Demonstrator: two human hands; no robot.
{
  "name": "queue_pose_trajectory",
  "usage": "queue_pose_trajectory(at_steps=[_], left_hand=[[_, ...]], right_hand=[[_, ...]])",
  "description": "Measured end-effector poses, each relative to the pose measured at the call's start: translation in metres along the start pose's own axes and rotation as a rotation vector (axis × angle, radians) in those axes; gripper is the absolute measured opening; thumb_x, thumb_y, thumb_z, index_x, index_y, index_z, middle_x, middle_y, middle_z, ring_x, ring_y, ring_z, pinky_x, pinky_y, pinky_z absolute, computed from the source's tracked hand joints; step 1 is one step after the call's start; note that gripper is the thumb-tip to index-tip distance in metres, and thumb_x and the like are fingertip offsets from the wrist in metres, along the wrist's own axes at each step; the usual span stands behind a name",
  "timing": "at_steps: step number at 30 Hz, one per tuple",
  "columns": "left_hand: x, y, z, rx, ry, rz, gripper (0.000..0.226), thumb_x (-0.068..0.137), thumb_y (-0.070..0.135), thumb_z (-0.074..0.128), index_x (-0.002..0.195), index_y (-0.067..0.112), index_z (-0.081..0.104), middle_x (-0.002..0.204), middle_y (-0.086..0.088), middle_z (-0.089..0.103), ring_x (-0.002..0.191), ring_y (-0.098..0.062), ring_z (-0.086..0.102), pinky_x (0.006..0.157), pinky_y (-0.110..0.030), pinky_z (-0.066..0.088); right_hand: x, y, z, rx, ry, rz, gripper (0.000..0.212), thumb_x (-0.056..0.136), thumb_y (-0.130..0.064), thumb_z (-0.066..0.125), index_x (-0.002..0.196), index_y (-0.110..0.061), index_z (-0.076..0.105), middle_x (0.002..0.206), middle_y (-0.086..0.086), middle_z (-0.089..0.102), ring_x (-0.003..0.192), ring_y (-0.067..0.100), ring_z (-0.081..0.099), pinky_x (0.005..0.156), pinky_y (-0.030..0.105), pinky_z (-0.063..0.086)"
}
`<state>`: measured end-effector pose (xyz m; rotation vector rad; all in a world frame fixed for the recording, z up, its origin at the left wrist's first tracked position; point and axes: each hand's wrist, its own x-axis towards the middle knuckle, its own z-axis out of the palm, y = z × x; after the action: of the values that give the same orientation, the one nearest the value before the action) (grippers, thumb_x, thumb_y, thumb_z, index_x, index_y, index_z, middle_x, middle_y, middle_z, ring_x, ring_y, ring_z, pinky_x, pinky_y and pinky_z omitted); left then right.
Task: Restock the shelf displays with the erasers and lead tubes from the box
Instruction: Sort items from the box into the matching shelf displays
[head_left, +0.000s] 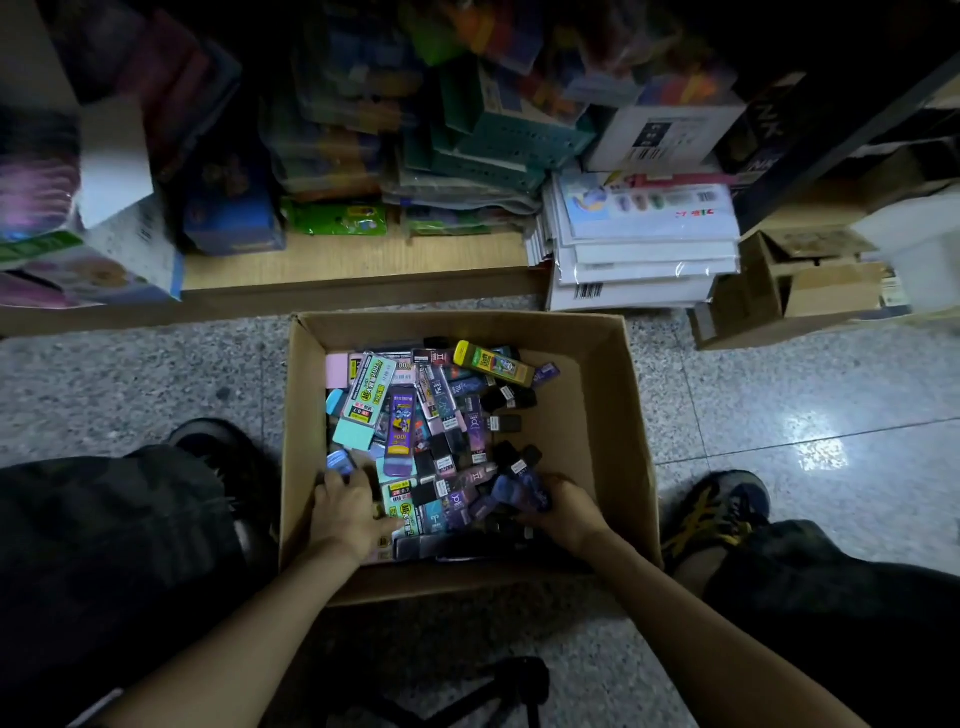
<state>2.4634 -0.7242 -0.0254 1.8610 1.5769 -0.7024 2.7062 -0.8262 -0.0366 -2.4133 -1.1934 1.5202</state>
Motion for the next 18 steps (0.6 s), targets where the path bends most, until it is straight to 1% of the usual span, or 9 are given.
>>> queue_pose_trajectory(at_steps=[2,4,6,8,9,11,13,16,18], left_hand=[[0.003,-0.001,-0.002,-0.01,-0.075,0.028,0.059,0.079,0.052,0.066,0.115,0.007,0.05,0.124,-0.014,0.052,0.112,-0.028,0.051,0.093,-0.034,0.044],[0.004,-0.003,-0.004,-0.111,-0.168,0.044,0.042,0.081,0.047,0.067,0.094,0.01,0.052,0.106,-0.008,0.061,0.099,-0.023,0.057,0.079,-0.029,0.045],[0.004,-0.006,-0.005,-0.258,-0.221,0.045,0.035,0.082,0.039,0.069,0.079,0.012,0.046,0.084,-0.002,0.056,0.083,-0.018,0.053,0.061,-0.025,0.036],[0.004,-0.007,-0.009,-0.37,-0.216,0.04,0.035,0.083,0.033,0.069,0.07,0.014,0.043,0.072,0.001,0.049,0.072,-0.015,0.048,0.053,-0.022,0.032],[0.004,-0.008,-0.012,-0.451,-0.209,0.026,0.032,0.084,0.029,0.069,0.072,0.013,0.044,0.072,-0.002,0.052,0.068,-0.016,0.05,0.054,-0.022,0.035],[0.0,-0.009,-0.018,-0.646,-0.209,-0.02,0.023,0.085,0.02,0.068,0.088,0.009,0.047,0.076,-0.009,0.057,0.063,-0.019,0.055,0.054,-0.025,0.045],[-0.004,-0.01,-0.024,-0.757,-0.178,-0.045,0.026,0.086,0.015,0.066,0.1,0.01,0.044,0.073,-0.008,0.056,0.059,-0.018,0.055,0.051,-0.025,0.048],[-0.011,-0.008,-0.031,-0.818,-0.043,-0.05,0.026,0.084,0.01,0.068,0.102,0.006,0.049,0.083,-0.011,0.057,0.071,-0.023,0.057,0.059,-0.032,0.051],[-0.018,-0.003,-0.036,-0.975,-0.008,-0.057,0.029,0.084,0.007,0.067,0.107,0.0,0.05,0.096,-0.014,0.056,0.078,-0.023,0.057,0.056,-0.029,0.053]], right_hand=[[-0.004,0.001,-0.002,0.006,0.026,-0.003,0.046,0.081,-0.027,0.072,0.122,-0.014,0.055,0.116,0.008,0.066,0.103,0.025,0.061,0.072,0.024,0.044],[-0.008,0.001,-0.005,-0.01,0.061,-0.009,0.05,0.08,-0.031,0.072,0.125,-0.021,0.052,0.113,0.005,0.067,0.1,0.024,0.062,0.065,0.021,0.039],[-0.011,0.0,-0.009,-0.045,0.09,-0.008,0.055,0.08,-0.036,0.071,0.129,-0.025,0.049,0.113,0.006,0.066,0.101,0.027,0.062,0.066,0.024,0.04],[-0.015,-0.001,-0.011,-0.061,0.13,-0.011,0.059,0.081,-0.039,0.069,0.134,-0.027,0.045,0.115,0.006,0.066,0.102,0.028,0.061,0.066,0.026,0.04],[-0.016,-0.002,-0.013,-0.054,0.153,-0.011,0.058,0.082,-0.039,0.068,0.134,-0.027,0.045,0.115,0.006,0.066,0.102,0.028,0.061,0.066,0.026,0.039],[-0.019,-0.004,-0.016,-0.023,0.184,-0.012,0.056,0.082,-0.039,0.067,0.131,-0.025,0.046,0.114,0.006,0.066,0.103,0.028,0.061,0.066,0.027,0.04],[-0.023,-0.008,-0.018,0.002,0.203,-0.017,0.052,0.082,-0.04,0.067,0.126,-0.021,0.049,0.113,0.007,0.066,0.102,0.028,0.062,0.069,0.029,0.042],[-0.028,-0.019,-0.022,0.125,0.25,-0.031,0.045,0.081,-0.04,0.069,0.118,-0.017,0.055,0.11,0.006,0.067,0.101,0.026,0.062,0.078,0.034,0.05],[-0.031,-0.03,-0.025,0.254,0.281,-0.068,0.039,0.082,-0.037,0.07,0.111,-0.014,0.059,0.105,0.005,0.068,0.098,0.022,0.063,0.08,0.035,0.051]])
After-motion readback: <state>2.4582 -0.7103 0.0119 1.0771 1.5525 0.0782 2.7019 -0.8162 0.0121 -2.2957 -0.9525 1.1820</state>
